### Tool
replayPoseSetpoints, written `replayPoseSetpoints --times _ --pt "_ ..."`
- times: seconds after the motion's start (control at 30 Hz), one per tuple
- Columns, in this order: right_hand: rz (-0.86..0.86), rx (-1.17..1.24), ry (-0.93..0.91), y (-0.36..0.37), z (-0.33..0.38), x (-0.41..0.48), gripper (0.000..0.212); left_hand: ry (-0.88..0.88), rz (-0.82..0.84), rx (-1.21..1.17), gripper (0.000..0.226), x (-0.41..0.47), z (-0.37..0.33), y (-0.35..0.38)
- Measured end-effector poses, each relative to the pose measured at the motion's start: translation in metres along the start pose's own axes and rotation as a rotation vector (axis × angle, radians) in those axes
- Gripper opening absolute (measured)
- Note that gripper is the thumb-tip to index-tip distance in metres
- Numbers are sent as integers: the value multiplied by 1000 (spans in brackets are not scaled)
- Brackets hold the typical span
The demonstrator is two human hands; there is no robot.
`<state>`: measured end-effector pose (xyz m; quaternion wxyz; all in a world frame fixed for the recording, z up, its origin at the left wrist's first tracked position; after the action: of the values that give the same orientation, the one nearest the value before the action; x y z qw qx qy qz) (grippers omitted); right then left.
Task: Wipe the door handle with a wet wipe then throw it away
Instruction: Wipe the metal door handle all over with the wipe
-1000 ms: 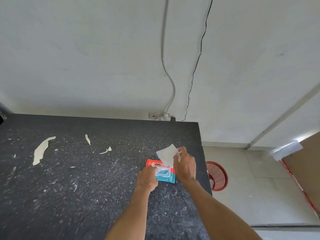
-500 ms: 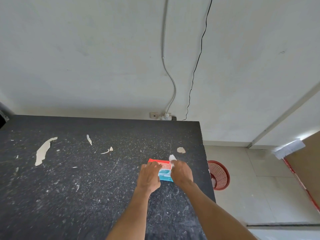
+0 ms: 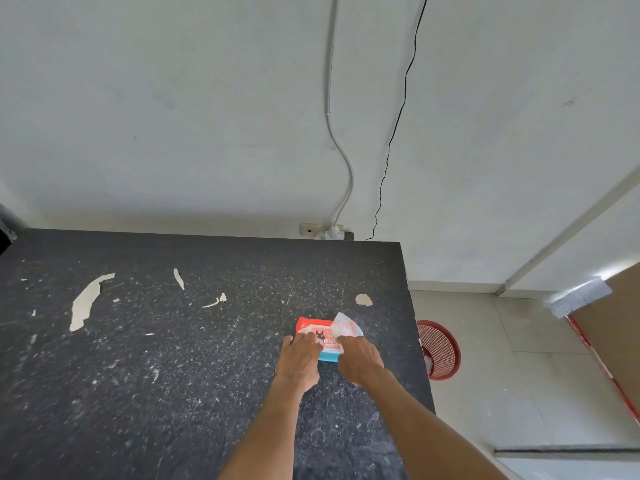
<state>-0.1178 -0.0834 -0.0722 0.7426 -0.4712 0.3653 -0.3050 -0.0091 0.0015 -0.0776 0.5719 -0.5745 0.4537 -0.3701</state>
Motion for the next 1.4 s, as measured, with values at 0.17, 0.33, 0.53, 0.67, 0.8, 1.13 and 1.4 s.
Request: replayPoseSetpoints --times 0.17,0.33,0.53,0.67,0.8,1.13,1.4 --pt "4 -1 2 -3 2 0 46 -36 32 22 49 5 -3 -3" --pt "9 -14 -17 -8 1 1 46 -116 48 -42 47 11 -7 -7" --pt "-31 -2 -40 -32 8 5 41 -146 35 -151 50 25 -5 -31" --pt "-95 75 -49 -61 20 8 36 -136 -31 -219 61 38 -7 -65" --pt "-175 123 -84 -98 33 10 34 -94 -103 -246 56 50 -8 -106" --pt "-384 156 -158 -215 55 4 22 -38 -277 -252 8 76 -9 -230" --pt "-525 216 -174 -298 69 -14 30 -27 -356 -273 12 83 -20 -311"
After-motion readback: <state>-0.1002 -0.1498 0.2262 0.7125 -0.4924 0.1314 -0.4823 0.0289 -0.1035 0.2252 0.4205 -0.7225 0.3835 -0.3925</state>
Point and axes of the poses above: each hand's wrist, its own x-axis towards the middle knuckle, its own y-axis out of the palm, z = x × y, the point moved 1 cm from there along x, towards the middle knuckle, and after that the axes turned 12 degrees about -z, right-handed, at the moved point
